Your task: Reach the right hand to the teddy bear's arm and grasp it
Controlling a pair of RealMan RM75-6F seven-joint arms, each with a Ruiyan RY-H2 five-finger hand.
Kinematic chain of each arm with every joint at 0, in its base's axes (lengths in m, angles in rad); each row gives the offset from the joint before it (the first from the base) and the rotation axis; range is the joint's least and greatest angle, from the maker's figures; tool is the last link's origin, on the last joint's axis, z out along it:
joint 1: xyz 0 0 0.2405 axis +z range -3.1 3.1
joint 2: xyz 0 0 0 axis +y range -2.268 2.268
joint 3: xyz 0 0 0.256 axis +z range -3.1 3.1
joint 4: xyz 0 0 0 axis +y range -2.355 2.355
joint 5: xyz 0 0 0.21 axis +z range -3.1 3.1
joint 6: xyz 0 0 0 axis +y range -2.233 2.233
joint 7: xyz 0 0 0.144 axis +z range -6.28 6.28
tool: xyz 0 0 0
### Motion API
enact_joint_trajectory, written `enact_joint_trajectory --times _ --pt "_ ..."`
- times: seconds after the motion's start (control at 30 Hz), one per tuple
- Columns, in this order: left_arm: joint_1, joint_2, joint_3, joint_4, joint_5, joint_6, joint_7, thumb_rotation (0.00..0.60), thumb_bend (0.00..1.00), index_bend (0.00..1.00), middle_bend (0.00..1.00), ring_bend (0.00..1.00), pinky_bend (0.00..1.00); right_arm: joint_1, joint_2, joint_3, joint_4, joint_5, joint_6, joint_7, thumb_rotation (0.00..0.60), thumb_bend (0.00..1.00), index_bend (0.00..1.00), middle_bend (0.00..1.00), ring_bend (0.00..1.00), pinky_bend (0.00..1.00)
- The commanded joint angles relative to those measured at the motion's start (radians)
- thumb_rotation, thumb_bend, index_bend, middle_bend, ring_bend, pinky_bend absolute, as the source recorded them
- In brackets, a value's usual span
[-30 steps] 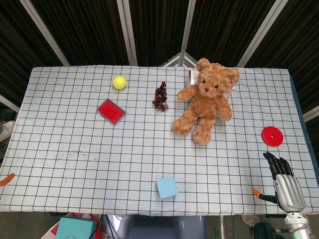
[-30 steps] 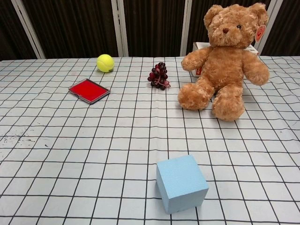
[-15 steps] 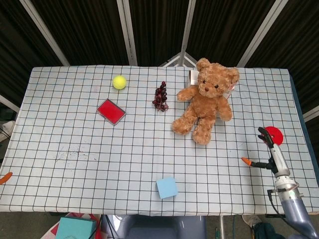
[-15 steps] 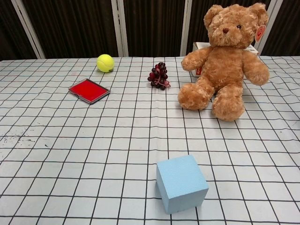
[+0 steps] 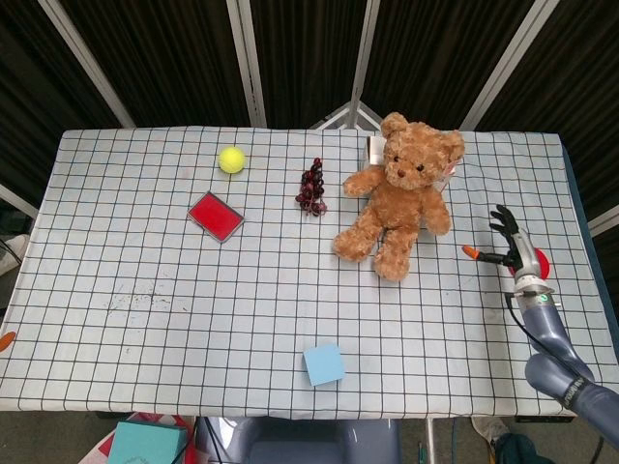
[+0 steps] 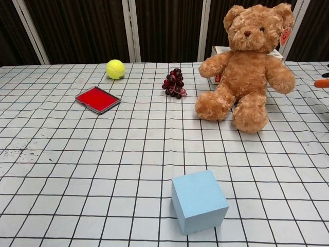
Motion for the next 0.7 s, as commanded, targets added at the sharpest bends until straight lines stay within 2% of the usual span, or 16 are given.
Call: enact_joint_trajectory --times 0.03,0.23,0.43,0.7 --pt "-0.001 -0.002 -0.001 0.0 -0.002 -0.001 0.004 0.6 0.2 0.24 0.09 0.02 0.19 0.022 -0.034 0.026 0.037 0.01 -0.01 0.019 0.6 0.15 0.14 0.17 0.19 0.0" --pt "-0.004 -0.003 -0.005 0.002 -0.01 -0.005 0.005 0.6 0.2 0.24 0.09 0.02 0.19 0.055 -0.085 0.036 0.083 0.023 -0.014 -0.017 0.6 0.15 0.22 0.24 0.23 0.0" --pt "-0.007 -0.001 -0.006 0.005 -0.014 -0.013 0.0 0.6 0.2 0.24 0.09 0.02 0.19 0.087 -0.141 0.043 0.103 0.051 -0.009 -0.083 0.6 0.15 0.25 0.25 0.24 0.0" --pt "-0.005 0.007 -0.009 0.015 -0.016 -0.018 -0.029 0.6 0.2 0.24 0.09 0.02 0.19 0.143 -0.229 0.083 0.176 0.17 0.014 -0.227 0.6 0.15 0.31 0.3 0.27 0.0"
